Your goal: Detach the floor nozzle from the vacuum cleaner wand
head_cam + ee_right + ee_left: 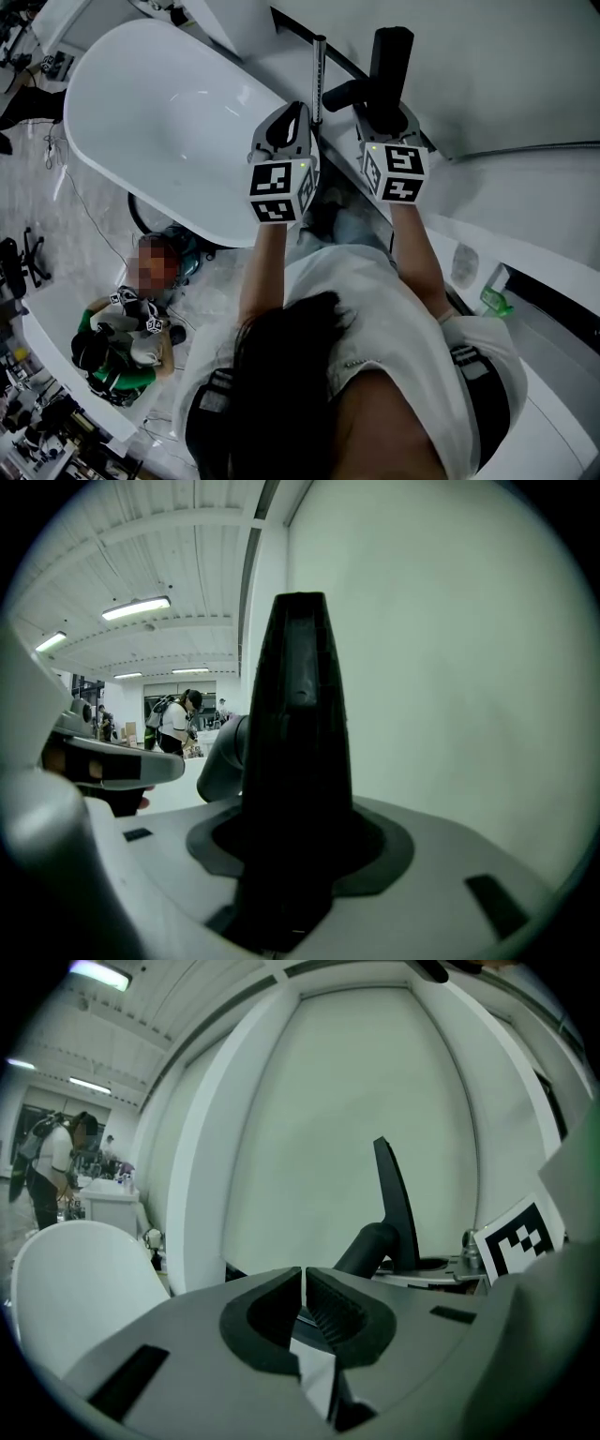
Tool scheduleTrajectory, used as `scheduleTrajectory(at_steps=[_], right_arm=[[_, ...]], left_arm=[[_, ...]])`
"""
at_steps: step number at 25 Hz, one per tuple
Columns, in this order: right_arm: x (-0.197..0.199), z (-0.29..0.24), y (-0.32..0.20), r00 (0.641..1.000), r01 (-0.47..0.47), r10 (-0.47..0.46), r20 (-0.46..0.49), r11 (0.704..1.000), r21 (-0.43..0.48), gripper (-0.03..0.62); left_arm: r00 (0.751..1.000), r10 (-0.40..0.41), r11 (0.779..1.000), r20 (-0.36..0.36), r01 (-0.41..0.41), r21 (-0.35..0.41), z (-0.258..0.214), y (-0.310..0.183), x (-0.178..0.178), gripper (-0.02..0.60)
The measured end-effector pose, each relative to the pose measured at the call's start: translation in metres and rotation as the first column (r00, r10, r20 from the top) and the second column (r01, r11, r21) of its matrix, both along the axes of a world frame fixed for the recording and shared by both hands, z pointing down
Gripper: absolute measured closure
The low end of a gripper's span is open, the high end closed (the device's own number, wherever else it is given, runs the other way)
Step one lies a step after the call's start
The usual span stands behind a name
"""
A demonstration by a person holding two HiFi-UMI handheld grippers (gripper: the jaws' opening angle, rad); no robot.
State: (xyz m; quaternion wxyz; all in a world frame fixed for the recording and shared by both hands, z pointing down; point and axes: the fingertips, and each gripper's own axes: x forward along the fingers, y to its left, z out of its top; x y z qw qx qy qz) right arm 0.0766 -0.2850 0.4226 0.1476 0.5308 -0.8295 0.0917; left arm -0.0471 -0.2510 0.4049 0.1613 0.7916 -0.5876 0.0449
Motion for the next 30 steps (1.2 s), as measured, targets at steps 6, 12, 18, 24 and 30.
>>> scheduleTrajectory(at_steps=[6, 12, 18, 24, 30], right_arm=[[-0.009, 0.001, 0.02, 1.0, 0.013, -0.013, -0.013, 1.0, 0.019, 0.381], [-0.011, 0.007, 0.028, 0.999, -0.006, 0.007, -0.036, 1.0, 0.017, 0.381], [-0.007, 0.011, 0.032, 0.998, -0.022, 0.023, -0.05, 1.0, 0.022, 0.381], [-0.008, 0.011, 0.033, 0.998, -0.024, 0.025, -0.053, 0.999, 0.027, 0.381], [-0.008, 0.012, 0.032, 0.998, -0.029, 0.031, -0.058, 0.999, 0.029, 0.381]], left_arm=[[1.0, 0.014, 1.0, -0.026, -0.014, 0.0, 0.001, 0.014, 0.004, 0.577], [1.0, 0.004, 1.0, -0.025, -0.004, -0.023, 0.008, 0.02, 0.001, 0.578], [1.0, 0.005, 0.999, -0.031, -0.006, -0.041, 0.017, 0.023, 0.004, 0.578], [0.999, 0.022, 0.999, -0.033, -0.023, -0.045, 0.02, 0.023, 0.007, 0.578], [0.999, 0.049, 0.997, -0.021, -0.05, -0.052, 0.024, 0.018, 0.012, 0.578]])
